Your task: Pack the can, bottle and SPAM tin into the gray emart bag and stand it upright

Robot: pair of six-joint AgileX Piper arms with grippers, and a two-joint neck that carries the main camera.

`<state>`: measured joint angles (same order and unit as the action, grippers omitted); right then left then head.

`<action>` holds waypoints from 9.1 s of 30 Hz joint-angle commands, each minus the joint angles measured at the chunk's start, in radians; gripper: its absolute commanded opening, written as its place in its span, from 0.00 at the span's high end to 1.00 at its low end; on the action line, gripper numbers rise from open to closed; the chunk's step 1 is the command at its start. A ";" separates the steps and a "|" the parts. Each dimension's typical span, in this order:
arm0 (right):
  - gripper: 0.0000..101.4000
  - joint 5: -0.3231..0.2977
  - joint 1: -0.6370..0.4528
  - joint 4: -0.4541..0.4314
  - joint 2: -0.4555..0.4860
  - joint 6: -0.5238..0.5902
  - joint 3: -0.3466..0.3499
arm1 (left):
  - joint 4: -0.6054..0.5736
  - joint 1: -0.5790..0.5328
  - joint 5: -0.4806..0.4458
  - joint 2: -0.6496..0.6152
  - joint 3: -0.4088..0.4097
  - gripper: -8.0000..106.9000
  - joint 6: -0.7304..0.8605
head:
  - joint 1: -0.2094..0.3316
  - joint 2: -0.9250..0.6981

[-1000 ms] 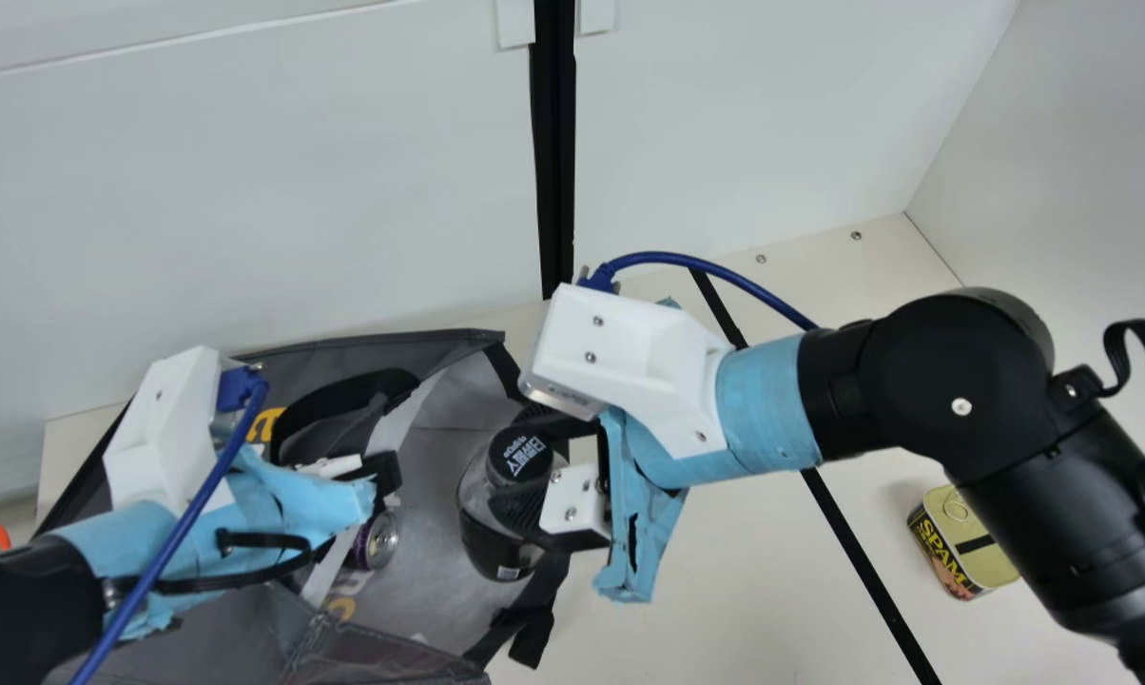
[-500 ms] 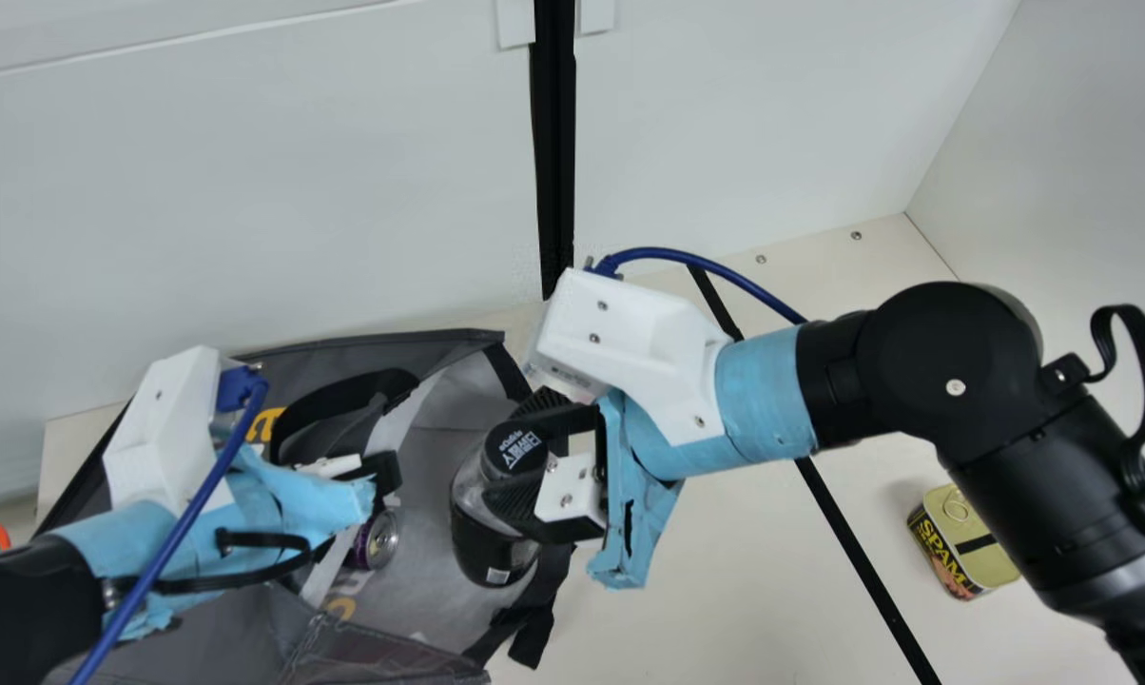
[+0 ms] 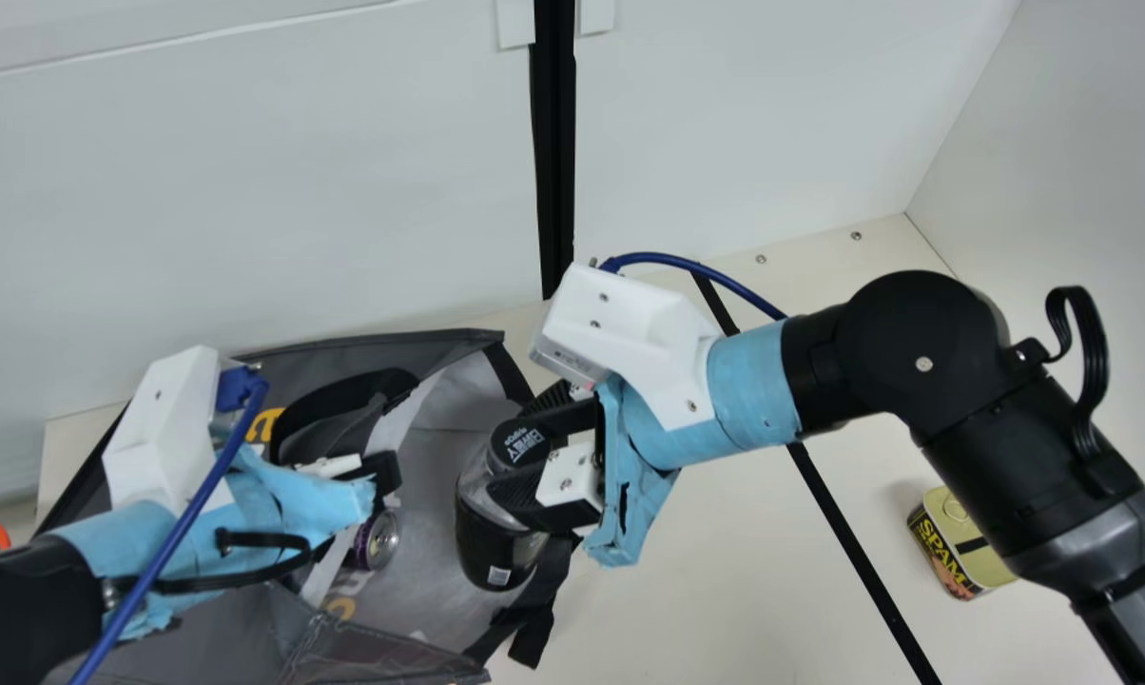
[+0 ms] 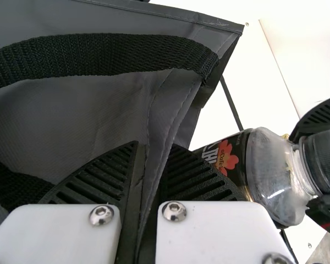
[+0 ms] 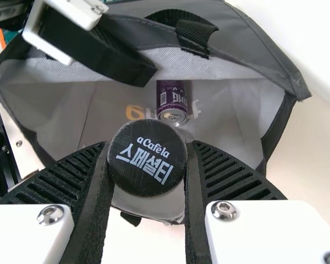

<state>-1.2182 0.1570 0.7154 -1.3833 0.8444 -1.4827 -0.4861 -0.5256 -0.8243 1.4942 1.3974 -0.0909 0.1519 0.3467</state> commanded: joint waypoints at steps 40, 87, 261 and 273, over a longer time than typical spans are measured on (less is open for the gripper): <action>1.00 -0.002 -0.007 0.097 -0.159 -0.064 -0.015 | 0.000 0.000 0.000 0.000 0.000 1.00 0.000 | 0.023 0.002; 1.00 -0.002 0.083 0.146 -0.394 -0.144 -0.102 | 0.000 0.000 0.000 0.000 0.000 1.00 0.000 | 0.023 0.002; 0.06 -0.002 -0.516 -0.752 0.549 -0.654 0.173 | 0.000 0.000 0.000 0.000 0.000 1.00 0.000 | 0.023 0.002; 0.06 -0.002 -0.577 -0.753 0.602 -0.660 0.196 | 0.000 0.000 0.000 0.000 0.000 1.00 0.000 | 0.023 0.002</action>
<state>-1.2205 -0.4162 -0.0404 -0.7841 0.1855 -1.2880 -0.4861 -0.5256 -0.8243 1.4942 1.3974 -0.0909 0.1519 0.3482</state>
